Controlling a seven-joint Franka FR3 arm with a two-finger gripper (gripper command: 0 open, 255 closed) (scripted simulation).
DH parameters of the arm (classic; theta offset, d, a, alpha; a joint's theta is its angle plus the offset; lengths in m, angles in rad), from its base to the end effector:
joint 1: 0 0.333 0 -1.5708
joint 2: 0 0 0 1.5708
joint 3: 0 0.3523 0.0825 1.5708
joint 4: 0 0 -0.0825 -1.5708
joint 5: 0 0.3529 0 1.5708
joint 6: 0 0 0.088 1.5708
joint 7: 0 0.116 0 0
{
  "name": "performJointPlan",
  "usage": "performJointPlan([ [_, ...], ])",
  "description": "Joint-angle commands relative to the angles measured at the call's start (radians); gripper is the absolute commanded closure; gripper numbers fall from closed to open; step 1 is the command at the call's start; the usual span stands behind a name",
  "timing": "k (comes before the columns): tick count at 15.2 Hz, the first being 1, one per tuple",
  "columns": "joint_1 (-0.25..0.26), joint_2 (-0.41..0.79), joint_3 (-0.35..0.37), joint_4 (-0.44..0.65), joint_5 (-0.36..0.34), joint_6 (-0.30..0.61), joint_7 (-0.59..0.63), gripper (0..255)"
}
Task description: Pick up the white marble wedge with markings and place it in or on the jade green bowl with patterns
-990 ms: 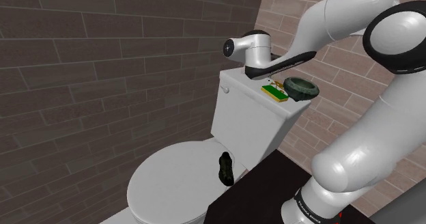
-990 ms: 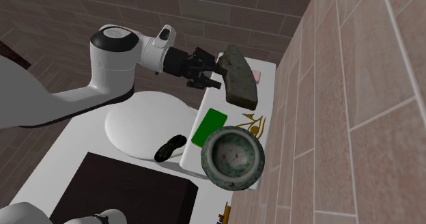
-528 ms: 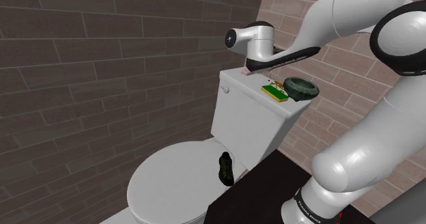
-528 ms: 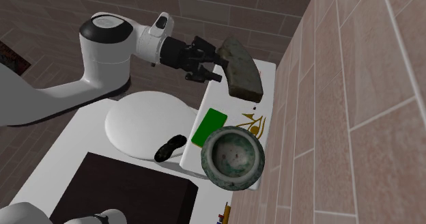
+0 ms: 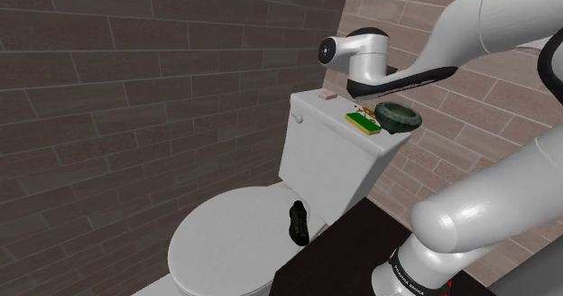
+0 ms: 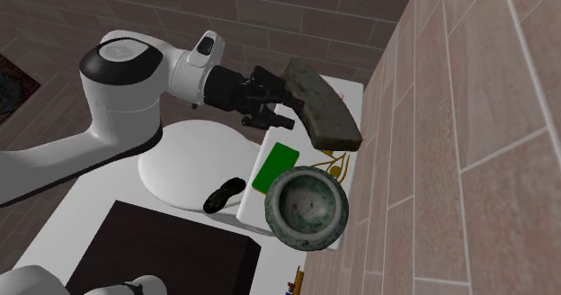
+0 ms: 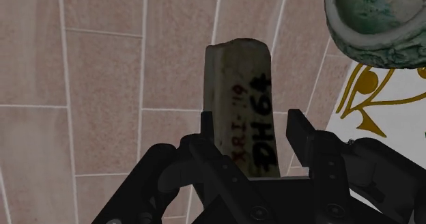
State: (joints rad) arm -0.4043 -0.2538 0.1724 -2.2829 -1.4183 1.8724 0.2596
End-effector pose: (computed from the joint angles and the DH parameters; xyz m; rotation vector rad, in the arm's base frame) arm 0.4158 -0.1770 0.5504 1.7922 0.1173 -0.1357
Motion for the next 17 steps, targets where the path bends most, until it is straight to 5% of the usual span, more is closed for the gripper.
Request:
performJointPlan([
  [1, -0.011, -0.073, -0.024, -0.077, -0.013, 0.037, 0.001, 255],
  [11, -0.078, -0.442, -0.187, -0.379, -0.12, 0.206, -0.087, 255],
  [17, -0.084, -0.409, -0.184, -0.422, -0.162, 0.211, 0.001, 255],
])
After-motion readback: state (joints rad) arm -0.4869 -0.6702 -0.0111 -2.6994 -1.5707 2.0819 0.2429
